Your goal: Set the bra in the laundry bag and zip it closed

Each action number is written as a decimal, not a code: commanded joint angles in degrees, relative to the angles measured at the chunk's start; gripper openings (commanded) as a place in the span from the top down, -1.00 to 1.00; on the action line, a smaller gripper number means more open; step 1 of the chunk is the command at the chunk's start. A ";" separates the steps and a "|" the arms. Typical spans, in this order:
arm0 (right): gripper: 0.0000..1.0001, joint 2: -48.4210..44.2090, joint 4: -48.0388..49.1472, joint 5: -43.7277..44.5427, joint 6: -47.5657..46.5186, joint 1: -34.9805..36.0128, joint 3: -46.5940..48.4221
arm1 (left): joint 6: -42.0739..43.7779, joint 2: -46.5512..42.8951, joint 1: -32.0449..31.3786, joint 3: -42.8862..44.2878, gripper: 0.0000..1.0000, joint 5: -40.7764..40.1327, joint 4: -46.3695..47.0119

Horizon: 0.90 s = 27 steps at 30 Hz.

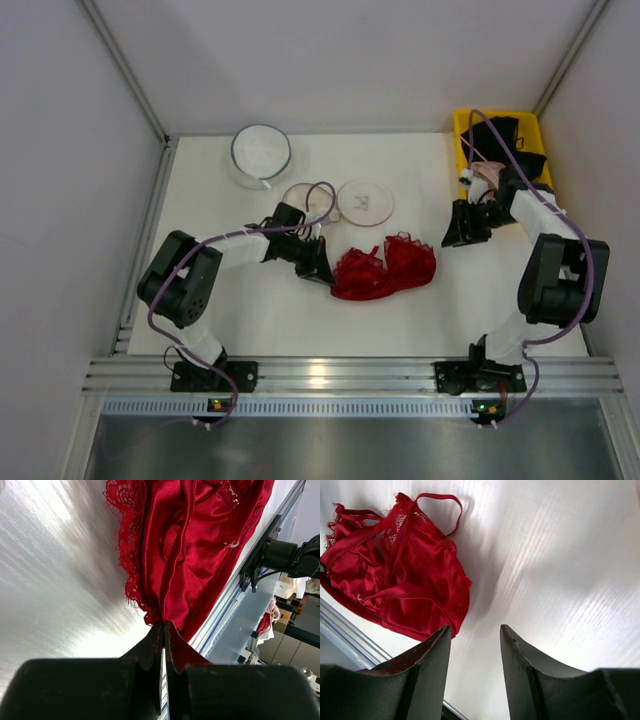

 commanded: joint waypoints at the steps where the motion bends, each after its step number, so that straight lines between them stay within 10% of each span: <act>1: 0.11 1.14 1.43 -1.55 1.67 -0.91 0.02 | 1.70 -2.19 0.29 2.50 0.90 -0.08 -0.55; 15: 0.25 9.76 7.76 -12.01 6.94 0.93 -2.98 | 2.93 -1.22 0.29 4.61 0.82 -0.34 -2.84; 22: 1.00 9.06 4.18 -15.54 4.94 0.85 -0.87 | 2.22 -0.96 0.30 4.61 0.90 -0.61 -2.84; 27: 1.00 2.92 2.40 -15.54 5.71 0.67 0.62 | 2.05 -1.49 0.30 4.79 1.00 -0.34 -2.84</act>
